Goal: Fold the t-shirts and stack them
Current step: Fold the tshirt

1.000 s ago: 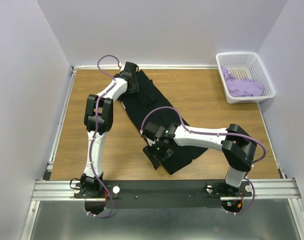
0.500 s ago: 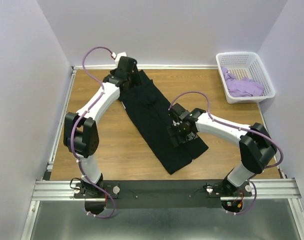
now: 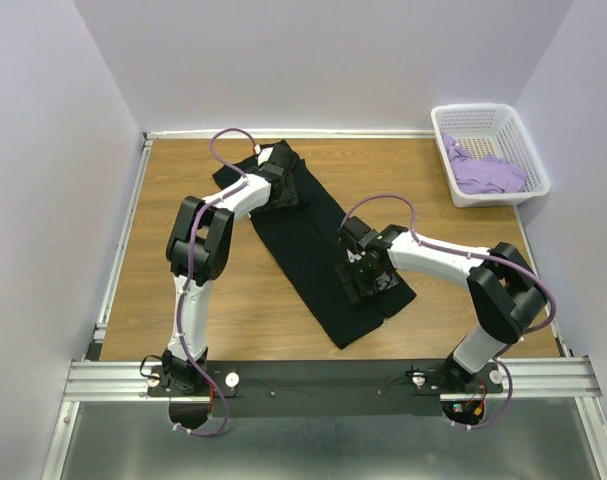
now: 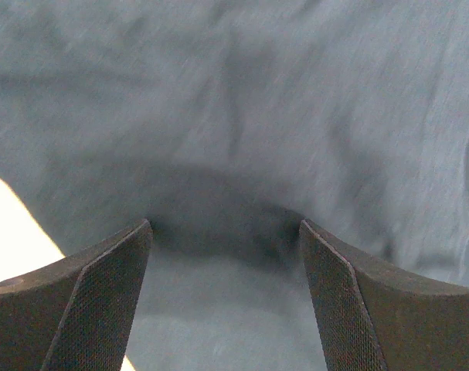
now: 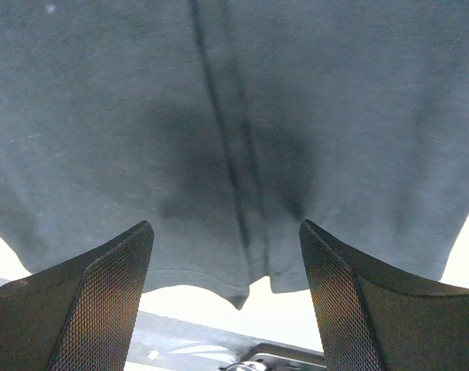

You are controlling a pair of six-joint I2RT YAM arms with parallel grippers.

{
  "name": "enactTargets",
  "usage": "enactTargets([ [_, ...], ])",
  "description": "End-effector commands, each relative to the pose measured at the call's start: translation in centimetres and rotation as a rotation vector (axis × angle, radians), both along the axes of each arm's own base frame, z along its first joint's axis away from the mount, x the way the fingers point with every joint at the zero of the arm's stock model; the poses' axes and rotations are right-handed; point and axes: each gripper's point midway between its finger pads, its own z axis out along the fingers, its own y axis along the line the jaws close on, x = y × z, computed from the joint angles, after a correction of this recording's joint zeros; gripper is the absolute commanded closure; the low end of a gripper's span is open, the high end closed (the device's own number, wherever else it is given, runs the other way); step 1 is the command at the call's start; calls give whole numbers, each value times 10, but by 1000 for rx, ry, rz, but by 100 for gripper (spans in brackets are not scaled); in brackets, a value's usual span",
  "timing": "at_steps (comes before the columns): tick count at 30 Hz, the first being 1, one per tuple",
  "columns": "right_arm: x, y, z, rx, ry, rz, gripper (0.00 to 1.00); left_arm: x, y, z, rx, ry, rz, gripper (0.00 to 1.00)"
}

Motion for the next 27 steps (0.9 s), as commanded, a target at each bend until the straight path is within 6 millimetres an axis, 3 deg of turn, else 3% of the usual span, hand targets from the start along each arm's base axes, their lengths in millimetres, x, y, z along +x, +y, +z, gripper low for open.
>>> enactTargets([
  [1, -18, 12, -11, 73, 114, 21, 16, 19, -2, 3, 18, -27, 10, 15],
  [3, -26, 16, -15, 98, 158, 30, 16, 19, -7, -12, 15, 10, -12, 15],
  [8, -51, 42, -20, 192, 245, 68, 16, 35, -22, -26, -6, 23, -67, 15],
  [11, -64, 57, -22, 204, 286, 95, 16, 52, -35, -19, -27, -7, -122, 15],
  [13, -69, 71, -20, 220, 300, 118, 16, 58, -41, -27, -33, -1, -155, 15],
  [14, -76, 78, -23, 216, 320, 140, 16, 67, -51, -18, -51, -30, -197, 15],
  [18, -76, 99, -30, 211, 323, 163, 16, 84, -68, -18, -81, -71, -279, 16],
  [23, -50, 111, -29, 189, 226, 164, 16, 104, -81, -10, -118, -120, -314, 16],
  [25, -43, 118, -18, 216, 191, 172, 16, 110, -82, 2, -134, -146, -309, 16],
  [27, -34, 125, -5, 239, 148, 167, 16, 116, -83, 40, -156, -216, -311, 16],
])
